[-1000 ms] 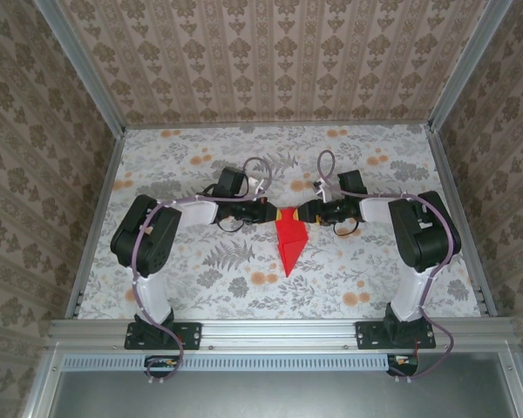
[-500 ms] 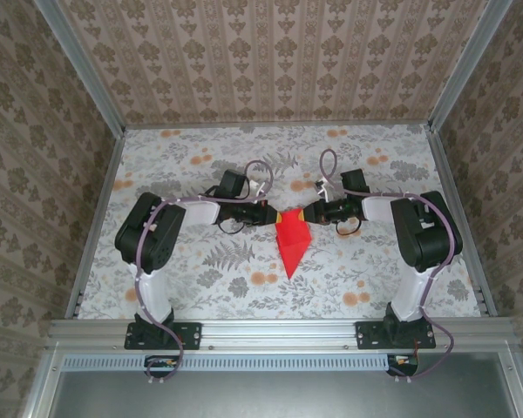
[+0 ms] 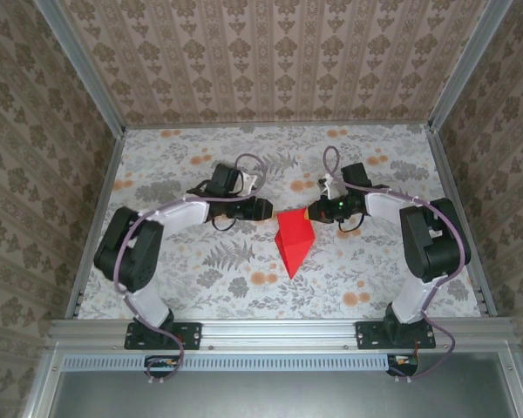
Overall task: Fold a paper plane with a square sheet of paper (fold left side to right side)
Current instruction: Fold the wing for the fifth time at the center of the table.
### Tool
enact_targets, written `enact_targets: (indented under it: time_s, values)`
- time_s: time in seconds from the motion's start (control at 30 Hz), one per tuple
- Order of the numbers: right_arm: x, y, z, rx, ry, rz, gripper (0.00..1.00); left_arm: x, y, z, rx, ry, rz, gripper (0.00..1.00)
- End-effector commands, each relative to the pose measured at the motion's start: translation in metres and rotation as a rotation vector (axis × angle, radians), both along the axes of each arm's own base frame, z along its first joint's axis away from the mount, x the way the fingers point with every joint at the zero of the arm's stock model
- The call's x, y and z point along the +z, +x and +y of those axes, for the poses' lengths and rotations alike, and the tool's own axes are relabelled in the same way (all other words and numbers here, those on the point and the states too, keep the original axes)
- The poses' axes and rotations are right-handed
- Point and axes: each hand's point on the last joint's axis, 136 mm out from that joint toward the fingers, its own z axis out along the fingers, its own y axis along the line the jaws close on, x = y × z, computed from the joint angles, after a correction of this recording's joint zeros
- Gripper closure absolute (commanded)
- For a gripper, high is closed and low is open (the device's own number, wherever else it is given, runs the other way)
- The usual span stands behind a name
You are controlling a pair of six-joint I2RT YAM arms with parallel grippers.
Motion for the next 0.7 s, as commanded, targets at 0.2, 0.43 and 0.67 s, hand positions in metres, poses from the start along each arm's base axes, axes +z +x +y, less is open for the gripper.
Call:
enact_targets:
  time_s: [0.2, 0.43, 0.67]
  values:
    - [0.006, -0.01, 0.013, -0.119, -0.149, 0.147, 1.0, 0.017, -0.075, -0.014, -0.121, 0.324, -0.184, 0.45]
    - [-0.005, -0.01, 0.027, -0.184, -0.179, 0.214, 1.0, 0.003, -0.118, -0.037, -0.176, 0.405, -0.185, 0.36]
    - [-0.006, -0.008, 0.031, -0.194, -0.204, 0.216, 1.0, -0.016, -0.128, -0.044, -0.198, 0.527, -0.176, 0.31]
